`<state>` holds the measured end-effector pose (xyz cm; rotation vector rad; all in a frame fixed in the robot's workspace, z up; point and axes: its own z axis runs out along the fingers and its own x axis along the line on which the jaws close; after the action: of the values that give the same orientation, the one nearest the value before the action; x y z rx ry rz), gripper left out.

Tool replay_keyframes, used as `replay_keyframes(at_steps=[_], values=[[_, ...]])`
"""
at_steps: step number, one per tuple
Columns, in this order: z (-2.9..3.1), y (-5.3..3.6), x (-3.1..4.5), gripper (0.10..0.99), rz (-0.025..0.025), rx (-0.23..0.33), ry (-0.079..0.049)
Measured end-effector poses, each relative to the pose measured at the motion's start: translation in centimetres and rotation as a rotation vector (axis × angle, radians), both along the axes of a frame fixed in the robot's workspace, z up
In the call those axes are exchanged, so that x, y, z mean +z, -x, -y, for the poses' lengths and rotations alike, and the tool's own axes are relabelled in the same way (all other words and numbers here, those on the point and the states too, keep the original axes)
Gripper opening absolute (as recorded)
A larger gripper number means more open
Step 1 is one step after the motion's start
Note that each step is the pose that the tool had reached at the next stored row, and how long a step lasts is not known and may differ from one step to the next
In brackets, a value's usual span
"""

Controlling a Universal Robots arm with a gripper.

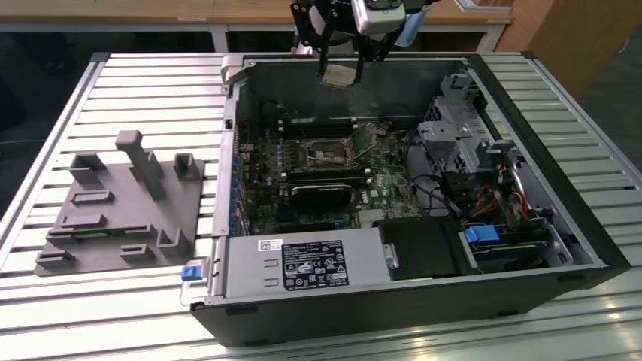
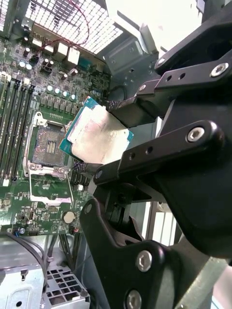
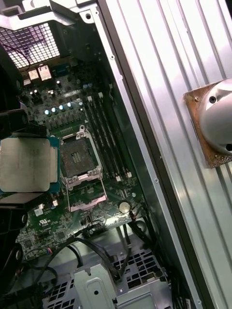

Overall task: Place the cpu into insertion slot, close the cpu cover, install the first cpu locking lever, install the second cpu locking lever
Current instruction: 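Place the cpu into insertion slot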

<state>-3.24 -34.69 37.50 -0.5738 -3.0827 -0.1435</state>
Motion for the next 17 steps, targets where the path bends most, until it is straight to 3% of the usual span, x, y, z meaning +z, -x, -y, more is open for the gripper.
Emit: replay_keyframes(at_steps=[17], values=[[0.0, 0.0, 0.0, 0.541, 0.0, -0.047, 0.0]])
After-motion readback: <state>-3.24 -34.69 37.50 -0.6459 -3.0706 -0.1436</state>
